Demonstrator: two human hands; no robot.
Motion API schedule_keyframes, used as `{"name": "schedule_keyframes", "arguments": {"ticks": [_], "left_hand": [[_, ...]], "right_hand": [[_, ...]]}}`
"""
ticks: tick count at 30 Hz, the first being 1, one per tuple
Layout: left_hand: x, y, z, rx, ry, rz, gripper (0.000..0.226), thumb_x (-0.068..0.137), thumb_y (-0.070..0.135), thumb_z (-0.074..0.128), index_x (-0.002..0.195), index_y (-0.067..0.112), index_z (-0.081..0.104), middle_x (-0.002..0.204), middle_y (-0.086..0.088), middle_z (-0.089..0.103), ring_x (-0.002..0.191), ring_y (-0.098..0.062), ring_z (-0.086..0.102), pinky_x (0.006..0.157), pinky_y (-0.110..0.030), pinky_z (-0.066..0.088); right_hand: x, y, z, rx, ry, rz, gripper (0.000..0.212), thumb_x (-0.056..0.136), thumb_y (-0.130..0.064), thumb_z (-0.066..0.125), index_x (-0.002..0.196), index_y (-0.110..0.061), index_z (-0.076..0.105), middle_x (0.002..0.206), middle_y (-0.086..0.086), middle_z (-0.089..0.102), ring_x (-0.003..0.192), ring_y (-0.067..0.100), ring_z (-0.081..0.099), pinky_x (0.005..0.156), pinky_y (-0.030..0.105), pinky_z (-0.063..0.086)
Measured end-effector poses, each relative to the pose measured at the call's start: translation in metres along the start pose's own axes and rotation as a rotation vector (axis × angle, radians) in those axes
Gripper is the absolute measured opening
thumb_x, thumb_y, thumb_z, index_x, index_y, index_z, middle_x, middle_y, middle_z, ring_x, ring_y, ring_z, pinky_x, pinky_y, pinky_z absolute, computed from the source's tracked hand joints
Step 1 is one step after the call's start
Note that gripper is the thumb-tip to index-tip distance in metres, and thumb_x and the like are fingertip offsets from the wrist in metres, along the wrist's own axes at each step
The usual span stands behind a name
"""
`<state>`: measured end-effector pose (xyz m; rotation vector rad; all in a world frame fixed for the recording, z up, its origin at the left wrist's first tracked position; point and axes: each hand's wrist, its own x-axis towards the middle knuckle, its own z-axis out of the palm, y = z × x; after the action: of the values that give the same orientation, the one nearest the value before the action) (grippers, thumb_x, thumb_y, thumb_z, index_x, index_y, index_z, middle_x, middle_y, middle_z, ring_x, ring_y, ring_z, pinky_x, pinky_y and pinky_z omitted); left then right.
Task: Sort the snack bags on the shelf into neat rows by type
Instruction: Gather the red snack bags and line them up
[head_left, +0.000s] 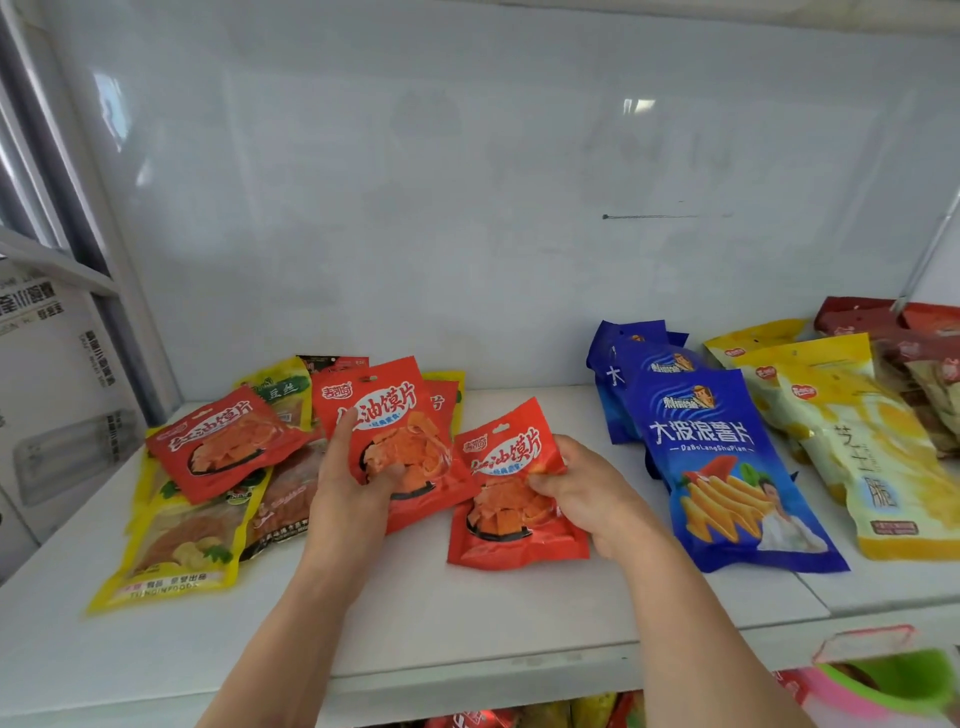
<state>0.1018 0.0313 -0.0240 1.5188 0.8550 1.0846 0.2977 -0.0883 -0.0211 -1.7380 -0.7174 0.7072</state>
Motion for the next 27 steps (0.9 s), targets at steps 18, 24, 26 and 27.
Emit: {"name": "schedule_keyframes", "arguments": {"ticks": [18, 24, 26, 27], "left_hand": [[0.008, -0.002, 0.005, -0.162, 0.010, -0.020, 0.085, 0.089, -0.004, 0.066, 0.149, 0.044, 0.029, 0.131, 0.009, 0.063, 0.118, -0.015, 0.064, 0.099, -0.047, 0.051], [0.022, 0.004, 0.009, -0.213, -0.058, -0.084, 0.059, 0.088, 0.000, 0.069, 0.135, 0.029, 0.052, 0.117, 0.005, 0.072, 0.105, -0.019, 0.071, 0.093, -0.047, 0.056], [0.024, 0.008, 0.014, -0.249, -0.076, -0.133, 0.043, 0.089, 0.000, 0.068, 0.121, 0.027, 0.061, 0.112, 0.002, 0.075, 0.101, -0.022, 0.072, 0.093, -0.049, 0.055], [0.025, 0.012, 0.018, -0.269, -0.092, -0.149, 0.038, 0.090, -0.001, 0.066, 0.115, 0.028, 0.063, 0.109, 0.002, 0.076, 0.098, -0.023, 0.073, 0.091, -0.048, 0.056]], "right_hand": [[0.013, 0.005, -0.009, 0.329, 0.076, 0.013, 0.044, 0.080, 0.008, 0.073, 0.116, -0.017, 0.062, 0.108, 0.008, 0.073, 0.094, 0.026, 0.073, 0.084, 0.046, 0.060], [0.045, -0.007, -0.010, 0.360, 0.216, -0.042, 0.036, 0.082, 0.001, 0.074, 0.113, -0.013, 0.062, 0.107, 0.006, 0.073, 0.095, 0.024, 0.072, 0.088, 0.047, 0.058], [0.061, -0.011, -0.010, 0.335, 0.263, -0.044, 0.032, 0.081, -0.003, 0.075, 0.108, -0.016, 0.064, 0.105, 0.006, 0.073, 0.094, 0.025, 0.072, 0.087, 0.049, 0.058], [0.068, -0.013, -0.010, 0.322, 0.289, -0.047, 0.028, 0.081, -0.003, 0.075, 0.102, -0.018, 0.064, 0.104, 0.005, 0.073, 0.093, 0.025, 0.072, 0.087, 0.049, 0.058]]}}
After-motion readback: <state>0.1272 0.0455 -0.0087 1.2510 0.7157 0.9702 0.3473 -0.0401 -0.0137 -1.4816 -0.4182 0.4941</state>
